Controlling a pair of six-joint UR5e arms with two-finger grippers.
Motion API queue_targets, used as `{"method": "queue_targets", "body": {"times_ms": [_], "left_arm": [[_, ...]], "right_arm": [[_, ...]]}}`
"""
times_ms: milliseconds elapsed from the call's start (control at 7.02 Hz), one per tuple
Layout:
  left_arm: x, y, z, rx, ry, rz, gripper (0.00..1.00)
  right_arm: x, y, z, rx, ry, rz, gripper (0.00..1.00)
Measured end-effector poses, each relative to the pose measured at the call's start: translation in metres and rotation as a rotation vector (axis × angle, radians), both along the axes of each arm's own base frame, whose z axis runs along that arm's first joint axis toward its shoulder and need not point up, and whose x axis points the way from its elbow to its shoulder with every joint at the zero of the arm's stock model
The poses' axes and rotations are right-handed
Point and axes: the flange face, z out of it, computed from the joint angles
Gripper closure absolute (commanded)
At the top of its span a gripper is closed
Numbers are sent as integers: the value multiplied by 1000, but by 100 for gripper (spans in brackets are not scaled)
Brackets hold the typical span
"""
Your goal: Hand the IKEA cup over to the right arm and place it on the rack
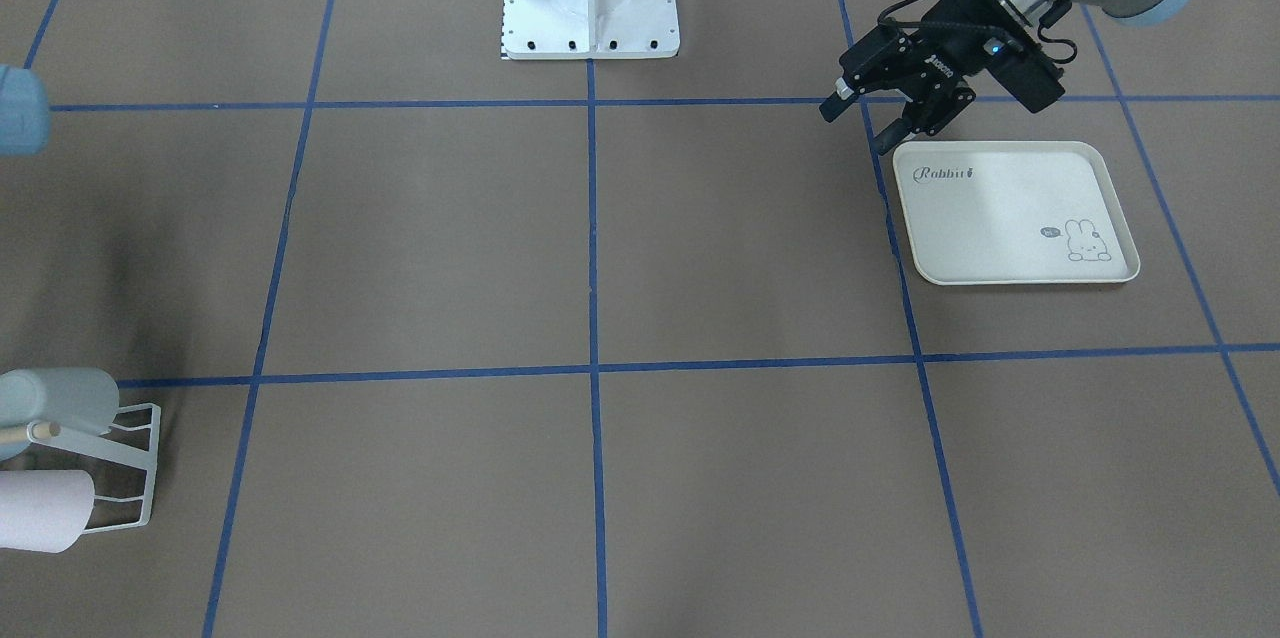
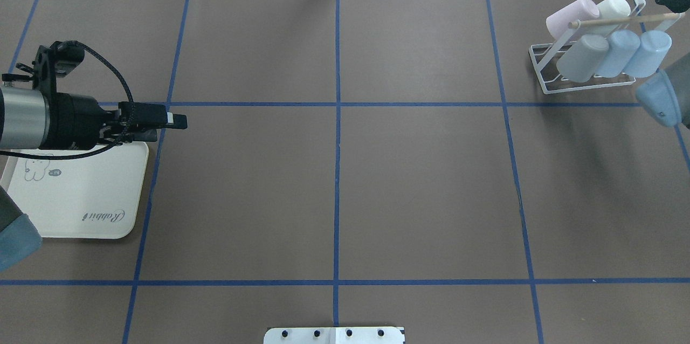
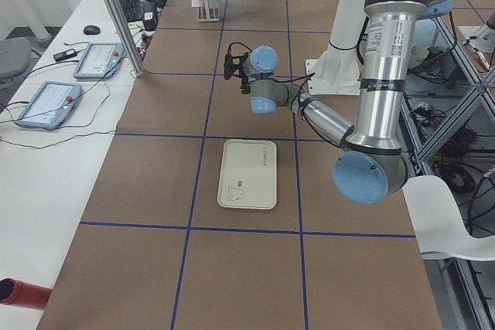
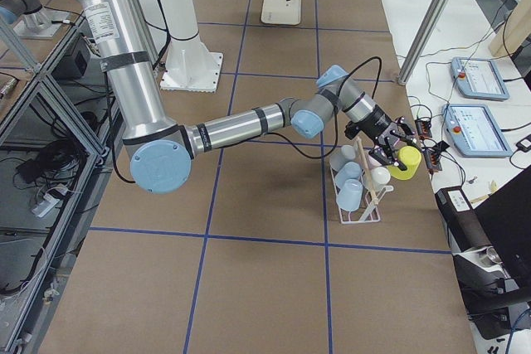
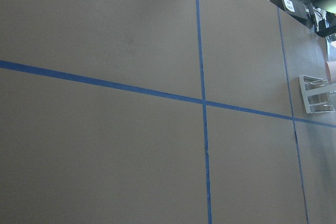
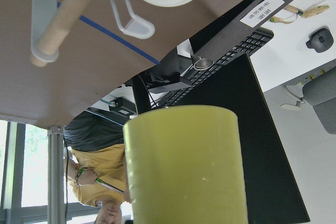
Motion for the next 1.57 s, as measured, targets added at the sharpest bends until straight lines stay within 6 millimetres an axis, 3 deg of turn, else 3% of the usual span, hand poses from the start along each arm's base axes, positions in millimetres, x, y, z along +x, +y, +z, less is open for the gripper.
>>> {"method": "queue_targets", "body": {"times_ms": [285,712,1566], "left_arm": [[0,0,0,0,0,0,0],[0,0,-2,2,5,-1,0],[-1,1,-4,4,11,0,0]], "right_arm": [[-14,0,9,-4,-3,-27,100],[-25,-8,49,14,-25,-59,100],[-37,-3,75,0,72,-100,100]]}}
